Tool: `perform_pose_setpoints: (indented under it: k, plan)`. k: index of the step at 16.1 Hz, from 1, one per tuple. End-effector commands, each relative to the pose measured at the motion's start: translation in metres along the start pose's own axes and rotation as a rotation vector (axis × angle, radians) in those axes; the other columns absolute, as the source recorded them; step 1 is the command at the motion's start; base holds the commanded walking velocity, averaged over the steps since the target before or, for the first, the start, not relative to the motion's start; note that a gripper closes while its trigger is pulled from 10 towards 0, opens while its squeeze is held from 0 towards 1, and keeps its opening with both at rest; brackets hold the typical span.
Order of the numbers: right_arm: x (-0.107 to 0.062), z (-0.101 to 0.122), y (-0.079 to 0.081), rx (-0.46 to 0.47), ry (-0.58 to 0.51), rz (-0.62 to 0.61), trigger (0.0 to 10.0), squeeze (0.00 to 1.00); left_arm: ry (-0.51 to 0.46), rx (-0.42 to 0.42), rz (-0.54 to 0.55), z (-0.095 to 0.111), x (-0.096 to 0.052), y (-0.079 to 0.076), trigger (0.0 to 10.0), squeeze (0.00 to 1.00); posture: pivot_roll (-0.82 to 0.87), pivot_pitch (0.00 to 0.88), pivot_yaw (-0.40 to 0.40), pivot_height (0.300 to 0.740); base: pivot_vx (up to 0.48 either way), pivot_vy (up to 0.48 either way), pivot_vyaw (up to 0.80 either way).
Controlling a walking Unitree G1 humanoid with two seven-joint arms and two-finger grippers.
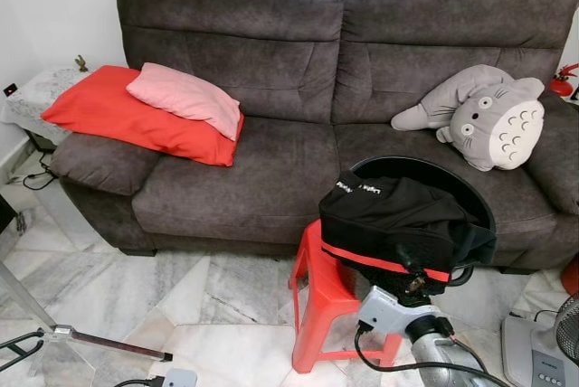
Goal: Hang hanger
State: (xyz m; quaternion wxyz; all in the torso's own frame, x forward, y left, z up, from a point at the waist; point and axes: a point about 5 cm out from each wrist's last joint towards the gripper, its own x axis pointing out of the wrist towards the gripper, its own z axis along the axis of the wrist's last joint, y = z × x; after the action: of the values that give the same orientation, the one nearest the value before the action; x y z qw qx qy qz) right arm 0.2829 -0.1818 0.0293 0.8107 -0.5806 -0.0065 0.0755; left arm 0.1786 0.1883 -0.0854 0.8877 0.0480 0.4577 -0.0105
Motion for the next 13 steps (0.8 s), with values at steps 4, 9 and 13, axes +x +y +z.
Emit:
perform_pose_setpoints:
  k: [4, 9, 13]
  plan:
    - [0.0005, -0.0031, 0.0039, -0.038, 0.0, -0.001, 10.0, 0.0, 0.025, -0.002, 0.01, -0.0064, -0.0012, 0.0026, 10.0, 0.0, -0.08, 0.059, -0.001, 0.74, 0.0, 0.0, 0.0]
    - [0.0019, -0.0022, 0.0019, -0.06, -0.014, -0.054, 10.0, 0.0, 0.022, -0.003, 0.013, -0.0059, -0.0012, 0.0032, 10.0, 0.0, -0.09, 0.057, 0.001, 0.74, 0.0, 0.0, 0.0]
    - [0.0021, -0.0011, 0.0001, -0.059, -0.036, -0.078, 10.0, 0.0, 0.02, -0.003, 0.015, -0.006, -0.0013, 0.0033, 10.0, 0.0, -0.08, 0.056, -0.001, 0.74, 0.0, 0.0, 0.0]
